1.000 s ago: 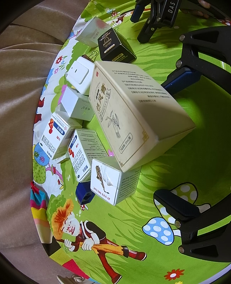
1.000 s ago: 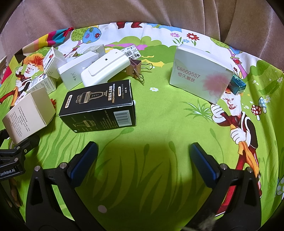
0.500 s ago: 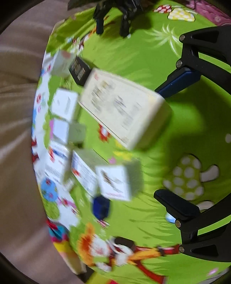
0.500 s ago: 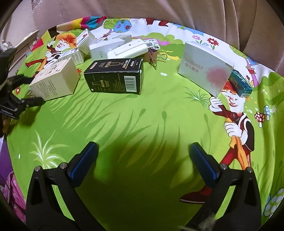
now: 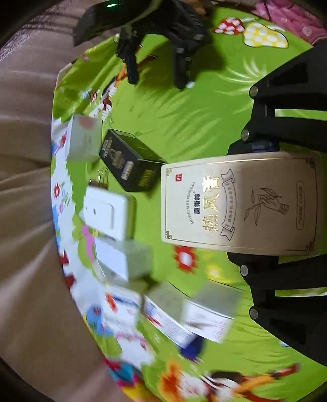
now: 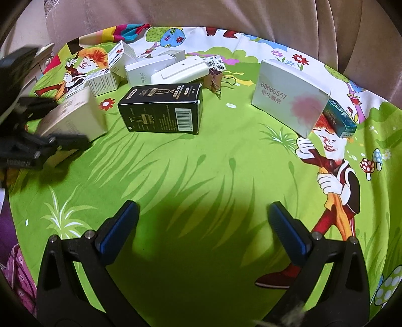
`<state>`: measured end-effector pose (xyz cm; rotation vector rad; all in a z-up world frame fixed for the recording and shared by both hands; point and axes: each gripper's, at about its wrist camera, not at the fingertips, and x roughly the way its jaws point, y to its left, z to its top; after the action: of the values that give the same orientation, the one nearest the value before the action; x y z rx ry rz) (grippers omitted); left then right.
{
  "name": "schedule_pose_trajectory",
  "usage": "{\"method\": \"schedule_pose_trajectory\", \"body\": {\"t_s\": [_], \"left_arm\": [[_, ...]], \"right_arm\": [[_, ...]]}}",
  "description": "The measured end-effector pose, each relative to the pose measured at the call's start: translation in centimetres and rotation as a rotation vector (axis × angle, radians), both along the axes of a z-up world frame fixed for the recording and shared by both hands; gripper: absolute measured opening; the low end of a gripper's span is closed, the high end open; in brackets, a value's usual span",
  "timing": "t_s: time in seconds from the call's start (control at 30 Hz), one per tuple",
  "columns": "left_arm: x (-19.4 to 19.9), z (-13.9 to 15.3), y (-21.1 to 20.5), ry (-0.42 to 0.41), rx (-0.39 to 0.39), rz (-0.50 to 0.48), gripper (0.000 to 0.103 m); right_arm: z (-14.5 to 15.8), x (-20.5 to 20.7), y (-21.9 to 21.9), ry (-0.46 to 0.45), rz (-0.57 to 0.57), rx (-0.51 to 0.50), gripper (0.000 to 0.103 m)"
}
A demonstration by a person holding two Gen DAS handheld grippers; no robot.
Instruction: Organize rigid objects
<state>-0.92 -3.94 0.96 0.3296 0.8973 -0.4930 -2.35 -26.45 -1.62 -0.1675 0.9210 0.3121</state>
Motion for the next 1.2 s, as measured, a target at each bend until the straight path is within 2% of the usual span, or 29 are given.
{"method": "schedule_pose_trajectory", "body": {"t_s": [0.03, 0.1, 0.23, 0.27, 0.4, 0.5, 0.57, 0.63, 0.7, 0.73, 0.77, 0.8, 0.83, 0.93, 1.0, 1.07, 1.13, 1.17, 1.2], "left_arm": [[-1.0, -0.1, 0.3, -0.022, 0.0, 0.04, 0.053], [-2.8, -0.1, 1.7, -0.045, -0.048, 0.154, 0.053], [-3.0, -0.3, 4.3, -0.033, -0.115, 0.36, 0.053], [-2.9, -0.5, 4.7, -0.025, -0.127, 0.383, 0.053], [-2.9, -0.4, 4.9, -0.026, -0.14, 0.412, 0.054], [-2.9, -0.7, 3.8, -0.038, -0.094, 0.392, 0.065], [-2.7, -0.8, 4.0, -0.032, -0.097, 0.397, 0.07], [-2.6, -0.9, 4.2, -0.022, -0.113, 0.388, 0.076], [-2.7, -0.9, 3.8, -0.022, -0.093, 0.38, 0.081], [-2.7, -0.9, 3.8, -0.021, -0.09, 0.382, 0.082], [-2.7, -0.9, 4.0, -0.016, -0.099, 0.386, 0.082], [-2.6, -0.9, 4.1, -0.014, -0.104, 0.389, 0.083], [-2.7, -0.9, 4.1, -0.015, -0.103, 0.392, 0.083], [-2.7, -0.9, 4.1, -0.013, -0.103, 0.394, 0.084], [-2.6, -1.0, 4.1, -0.008, -0.1, 0.392, 0.087], [-2.4, -1.0, 4.0, -0.001, -0.095, 0.384, 0.091], [-2.3, -1.1, 4.1, 0.004, -0.091, 0.388, 0.096], [-2.3, -1.1, 4.2, 0.008, -0.09, 0.396, 0.097], [-2.2, -1.2, 4.3, 0.011, -0.09, 0.398, 0.1]], "right_arm": [[0.0, 0.0, 0.0, 0.0, 0.0, 0.0, 0.103], [0.0, 0.0, 0.0, 0.002, 0.005, 0.0, 0.103], [0.1, 2.6, 0.7, 0.034, 0.143, -0.018, 0.103], [0.1, 3.7, 0.9, 0.041, 0.181, -0.021, 0.103], [0.1, 8.0, 2.5, 0.04, 0.397, -0.029, 0.103], [0.0, 10.4, 4.1, 0.051, 0.507, -0.039, 0.103], [0.1, 12.1, 5.8, 0.087, 0.58, -0.067, 0.103], [0.1, 12.5, 7.2, 0.107, 0.62, -0.09, 0.103], [0.2, 12.3, 8.4, 0.103, 0.651, -0.12, 0.101], [0.4, 11.9, 8.7, 0.097, 0.66, -0.121, 0.085], [0.6, 11.3, 9.0, 0.093, 0.669, -0.106, 0.075], [0.9, 10.6, 9.1, 0.086, 0.667, -0.097, 0.053], [1.2, 9.6, 9.0, 0.073, 0.645, -0.103, 0.043], [1.3, 5.8, 8.7, -0.003, 0.534, -0.161, 0.044], [1.2, 4.1, 7.5, -0.013, 0.453, -0.124, 0.044], [1.1, 3.4, 6.2, 0.025, 0.379, -0.038, 0.045], [1.1, 3.2, 5.9, 0.035, 0.368, -0.003, 0.063], [1.0, 3.1, 6.2, 0.034, 0.383, -0.006, 0.068], [0.9, 3.2, 6.7, 0.036, 0.399, -0.016, 0.078]]}}
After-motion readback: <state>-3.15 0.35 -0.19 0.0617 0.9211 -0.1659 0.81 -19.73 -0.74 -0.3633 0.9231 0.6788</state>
